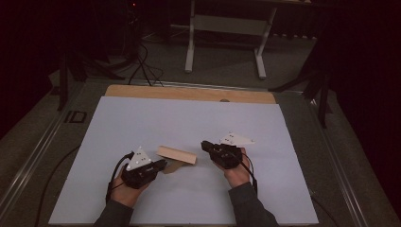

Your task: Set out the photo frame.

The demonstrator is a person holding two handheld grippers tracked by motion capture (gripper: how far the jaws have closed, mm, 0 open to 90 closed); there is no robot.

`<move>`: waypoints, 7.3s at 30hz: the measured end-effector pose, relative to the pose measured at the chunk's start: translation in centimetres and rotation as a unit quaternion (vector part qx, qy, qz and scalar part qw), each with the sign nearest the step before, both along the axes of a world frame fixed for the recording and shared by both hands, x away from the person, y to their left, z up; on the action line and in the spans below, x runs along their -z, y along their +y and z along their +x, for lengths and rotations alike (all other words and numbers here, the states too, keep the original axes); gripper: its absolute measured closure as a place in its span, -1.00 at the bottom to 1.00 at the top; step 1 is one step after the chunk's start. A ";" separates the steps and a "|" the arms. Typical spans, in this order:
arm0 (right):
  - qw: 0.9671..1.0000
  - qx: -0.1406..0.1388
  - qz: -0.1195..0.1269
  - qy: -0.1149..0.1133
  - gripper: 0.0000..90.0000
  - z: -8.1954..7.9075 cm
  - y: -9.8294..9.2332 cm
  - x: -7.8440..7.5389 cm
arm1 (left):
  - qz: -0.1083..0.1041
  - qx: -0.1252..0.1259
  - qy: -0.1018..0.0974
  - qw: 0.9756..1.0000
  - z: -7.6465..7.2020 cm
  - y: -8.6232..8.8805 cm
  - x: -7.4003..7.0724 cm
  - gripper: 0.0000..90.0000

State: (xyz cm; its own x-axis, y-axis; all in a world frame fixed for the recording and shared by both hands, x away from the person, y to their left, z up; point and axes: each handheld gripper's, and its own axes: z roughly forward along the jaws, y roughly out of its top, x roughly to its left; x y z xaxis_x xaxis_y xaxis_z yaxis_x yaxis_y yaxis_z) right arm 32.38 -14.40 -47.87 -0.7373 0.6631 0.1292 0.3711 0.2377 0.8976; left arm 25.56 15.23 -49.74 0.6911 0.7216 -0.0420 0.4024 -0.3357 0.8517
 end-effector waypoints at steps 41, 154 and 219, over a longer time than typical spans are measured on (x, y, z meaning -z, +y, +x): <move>0.998 -0.064 -0.013 0.000 1.00 -0.7 2.2 1.3 | -0.015 -0.009 0.004 1.000 1.1 -1.4 -0.2 0.99; 0.988 -0.120 -0.095 0.007 0.86 -3.7 4.3 2.5 | -0.034 -0.017 0.017 0.999 2.8 -2.4 0.7 0.86; 0.995 -0.068 -0.078 -0.001 0.20 -2.6 2.1 1.3 | -0.100 -0.037 0.059 0.993 0.9 -3.1 -2.5 -0.29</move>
State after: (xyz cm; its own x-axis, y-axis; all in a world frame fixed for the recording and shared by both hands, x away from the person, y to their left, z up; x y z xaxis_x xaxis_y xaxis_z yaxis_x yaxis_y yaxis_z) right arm 29.77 -12.34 -49.17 -0.8213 0.5698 0.0300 0.3239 0.4223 0.8466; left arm 26.49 12.08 -47.23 0.6183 0.7390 -0.2676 0.5208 -0.1303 0.8437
